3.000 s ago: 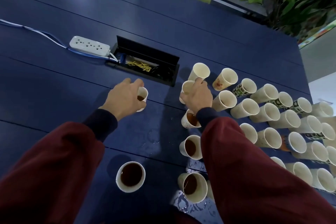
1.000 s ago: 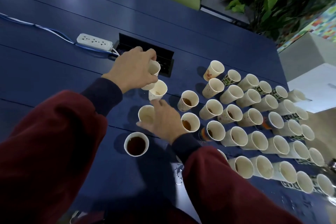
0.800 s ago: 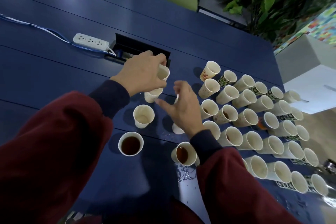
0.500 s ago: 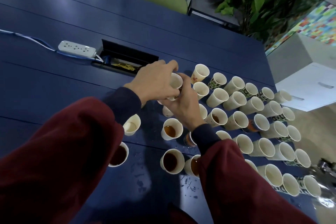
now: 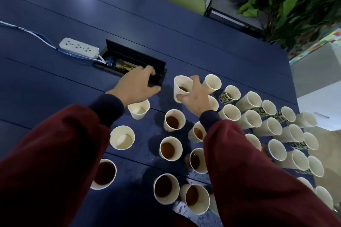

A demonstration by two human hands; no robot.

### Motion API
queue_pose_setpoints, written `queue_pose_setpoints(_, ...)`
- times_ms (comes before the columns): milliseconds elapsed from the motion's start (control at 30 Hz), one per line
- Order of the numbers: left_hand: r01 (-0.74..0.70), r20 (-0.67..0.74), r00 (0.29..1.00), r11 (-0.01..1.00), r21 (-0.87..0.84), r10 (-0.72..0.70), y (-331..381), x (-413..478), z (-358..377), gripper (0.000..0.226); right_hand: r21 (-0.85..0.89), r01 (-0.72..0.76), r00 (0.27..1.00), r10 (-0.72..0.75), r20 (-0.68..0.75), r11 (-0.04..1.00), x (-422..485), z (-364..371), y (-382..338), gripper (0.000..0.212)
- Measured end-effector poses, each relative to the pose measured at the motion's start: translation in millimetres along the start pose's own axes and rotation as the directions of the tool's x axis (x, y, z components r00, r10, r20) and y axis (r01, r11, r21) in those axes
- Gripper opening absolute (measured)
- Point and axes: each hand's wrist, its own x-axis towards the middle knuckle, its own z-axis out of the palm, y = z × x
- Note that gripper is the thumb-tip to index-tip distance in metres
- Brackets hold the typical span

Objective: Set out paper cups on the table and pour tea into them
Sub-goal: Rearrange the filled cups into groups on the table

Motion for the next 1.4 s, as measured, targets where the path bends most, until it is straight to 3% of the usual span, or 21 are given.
queue_pose_setpoints(100, 0.061, 0.141, 0.987, 0.992, 0.113, -0.077, -24.6, -6.0, 16.2, 0.064, -0.027, -0.045, 0.997, 0.046, 0.055, 0.999, 15.8, 15.5, 14.1, 0.053)
queue_pose_setpoints(233, 0.035, 0.250, 0.964, 0.975, 0.218, -0.090, -33.8, -11.6, 37.0, 0.076, 0.002, -0.109, 0.987, 0.108, 0.117, 0.994, 26.2, 32.2, 25.5, 0.059)
queue_pose_setpoints(433, 0.016, 0.230, 0.970, 0.960, 0.281, -0.083, -34.0, -5.7, 44.3, 0.071, -0.039, -0.158, 0.971, 0.162, 0.176, 0.987, 30.5, 40.3, 31.0, 0.072)
queue_pose_setpoints(667, 0.039, 0.146, 0.986, 0.964, 0.261, -0.080, -31.6, -13.9, 34.0, 0.069, -0.030, -0.099, 0.983, 0.103, 0.150, 0.995, 14.1, 20.5, 13.0, 0.098)
queue_pose_setpoints(967, 0.047, 0.054, 0.997, 0.992, 0.118, -0.053, -60.4, -84.8, 10.5, 0.059, 0.015, 0.135, 0.990, -0.134, -0.046, 0.991, -88.6, 10.1, -48.9, 0.065)
queue_pose_setpoints(1233, 0.092, 0.019, 0.996, 0.995, -0.024, -0.092, -112.4, -156.8, 12.6, 0.054, 0.006, 0.191, 0.981, -0.191, 0.014, 0.982, -204.7, 79.6, -92.7, 0.046)
queue_pose_setpoints(1400, 0.078, 0.076, 0.995, 0.995, -0.067, -0.072, -122.2, -182.7, 18.4, 0.045, -0.219, 0.190, 0.978, -0.164, 0.131, 0.957, -248.8, 123.7, -113.5, 0.060)
